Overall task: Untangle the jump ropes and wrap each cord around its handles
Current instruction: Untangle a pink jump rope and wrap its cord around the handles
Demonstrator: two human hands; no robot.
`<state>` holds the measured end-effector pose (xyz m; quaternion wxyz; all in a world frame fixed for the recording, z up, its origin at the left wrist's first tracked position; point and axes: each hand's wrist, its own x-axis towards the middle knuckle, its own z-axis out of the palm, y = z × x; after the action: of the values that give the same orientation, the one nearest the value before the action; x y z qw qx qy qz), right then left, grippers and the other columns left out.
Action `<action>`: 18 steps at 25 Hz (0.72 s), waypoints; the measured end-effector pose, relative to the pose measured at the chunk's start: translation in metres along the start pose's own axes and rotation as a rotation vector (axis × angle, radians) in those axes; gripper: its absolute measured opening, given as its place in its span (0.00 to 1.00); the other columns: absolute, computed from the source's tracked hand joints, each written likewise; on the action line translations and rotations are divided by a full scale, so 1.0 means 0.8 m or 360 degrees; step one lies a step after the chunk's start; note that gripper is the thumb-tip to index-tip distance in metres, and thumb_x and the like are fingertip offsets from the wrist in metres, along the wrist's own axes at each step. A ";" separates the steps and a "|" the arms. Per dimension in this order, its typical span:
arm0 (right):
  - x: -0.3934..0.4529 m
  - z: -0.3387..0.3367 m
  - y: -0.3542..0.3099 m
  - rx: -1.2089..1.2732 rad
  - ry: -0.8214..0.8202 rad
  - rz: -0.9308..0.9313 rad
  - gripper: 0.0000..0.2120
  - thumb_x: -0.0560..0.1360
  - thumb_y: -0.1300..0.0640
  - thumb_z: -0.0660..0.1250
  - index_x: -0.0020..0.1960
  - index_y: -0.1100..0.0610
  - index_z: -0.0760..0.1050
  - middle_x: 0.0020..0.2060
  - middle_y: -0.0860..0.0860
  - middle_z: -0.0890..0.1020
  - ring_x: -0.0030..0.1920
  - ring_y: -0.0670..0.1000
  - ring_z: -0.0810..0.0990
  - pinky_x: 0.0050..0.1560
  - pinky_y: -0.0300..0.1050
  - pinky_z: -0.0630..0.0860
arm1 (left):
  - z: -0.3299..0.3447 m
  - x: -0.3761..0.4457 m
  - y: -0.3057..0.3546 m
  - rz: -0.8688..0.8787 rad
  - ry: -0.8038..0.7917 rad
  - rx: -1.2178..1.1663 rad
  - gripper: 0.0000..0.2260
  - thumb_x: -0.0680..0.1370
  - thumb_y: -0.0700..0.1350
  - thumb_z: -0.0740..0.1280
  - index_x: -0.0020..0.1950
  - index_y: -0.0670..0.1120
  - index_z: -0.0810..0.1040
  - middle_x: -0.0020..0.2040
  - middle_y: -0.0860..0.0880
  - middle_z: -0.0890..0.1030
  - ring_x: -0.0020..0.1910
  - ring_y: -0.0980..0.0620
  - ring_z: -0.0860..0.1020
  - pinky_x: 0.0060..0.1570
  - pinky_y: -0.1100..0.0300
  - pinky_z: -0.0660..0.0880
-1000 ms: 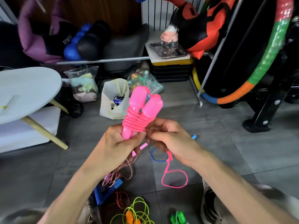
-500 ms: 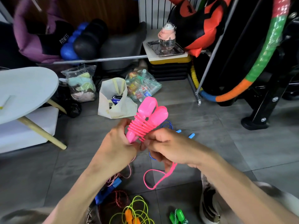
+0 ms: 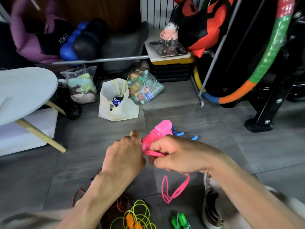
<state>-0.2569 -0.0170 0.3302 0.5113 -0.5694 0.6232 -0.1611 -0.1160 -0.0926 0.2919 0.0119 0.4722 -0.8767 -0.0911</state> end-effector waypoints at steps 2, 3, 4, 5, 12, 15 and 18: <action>0.001 -0.010 -0.002 -0.0334 0.0211 -0.0096 0.05 0.72 0.61 0.65 0.37 0.58 0.74 0.26 0.48 0.71 0.27 0.46 0.68 0.33 0.44 0.68 | 0.006 0.001 0.003 0.0015 0.0023 0.0096 0.13 0.76 0.51 0.65 0.47 0.50 0.61 0.48 0.49 0.80 0.48 0.44 0.81 0.37 0.58 0.67; 0.002 -0.013 -0.002 -0.0518 0.0323 -0.0163 0.07 0.73 0.58 0.66 0.35 0.55 0.75 0.24 0.46 0.71 0.27 0.44 0.67 0.35 0.44 0.69 | 0.008 0.001 0.004 0.0041 0.0031 0.0153 0.13 0.77 0.52 0.65 0.47 0.50 0.61 0.48 0.50 0.80 0.48 0.45 0.81 0.36 0.58 0.67; 0.003 -0.016 -0.002 -0.0719 0.0439 -0.0218 0.07 0.73 0.54 0.67 0.36 0.51 0.76 0.25 0.45 0.71 0.29 0.44 0.68 0.38 0.43 0.70 | 0.010 0.001 0.004 0.0083 0.0024 0.0203 0.11 0.78 0.51 0.63 0.47 0.50 0.61 0.48 0.50 0.80 0.47 0.46 0.81 0.36 0.58 0.67; 0.003 -0.017 -0.004 -0.0912 0.0549 -0.0246 0.04 0.73 0.51 0.68 0.39 0.49 0.77 0.27 0.43 0.72 0.32 0.44 0.69 0.39 0.42 0.67 | 0.011 0.000 0.004 0.0132 -0.0004 0.0232 0.10 0.79 0.50 0.62 0.48 0.50 0.61 0.48 0.50 0.80 0.47 0.46 0.81 0.36 0.58 0.67; 0.005 -0.045 0.004 -0.1066 0.0613 -0.0434 0.13 0.68 0.39 0.73 0.41 0.48 0.79 0.37 0.42 0.78 0.40 0.43 0.73 0.37 0.36 0.64 | 0.007 -0.005 0.007 0.0268 -0.0147 0.0280 0.07 0.78 0.46 0.61 0.51 0.48 0.63 0.49 0.49 0.79 0.48 0.45 0.79 0.38 0.57 0.66; 0.009 -0.042 0.006 -0.0976 0.0493 -0.0420 0.16 0.70 0.36 0.70 0.39 0.49 0.79 0.32 0.45 0.79 0.36 0.46 0.75 0.36 0.42 0.69 | 0.009 -0.015 0.015 0.0397 -0.0152 0.0403 0.09 0.78 0.45 0.59 0.58 0.48 0.66 0.52 0.48 0.78 0.51 0.44 0.79 0.40 0.58 0.65; 0.014 -0.041 0.009 -0.0888 0.0369 -0.0355 0.20 0.74 0.36 0.65 0.35 0.52 0.76 0.27 0.49 0.76 0.30 0.48 0.73 0.34 0.46 0.69 | 0.009 -0.022 0.025 0.0526 -0.0142 0.0385 0.09 0.79 0.45 0.58 0.58 0.48 0.69 0.53 0.47 0.78 0.51 0.44 0.79 0.43 0.58 0.66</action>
<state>-0.2861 -0.0373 0.3336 0.2401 -0.7303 0.6313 -0.1028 -0.1235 -0.0663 0.2889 -0.0691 0.3154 -0.9464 -0.0028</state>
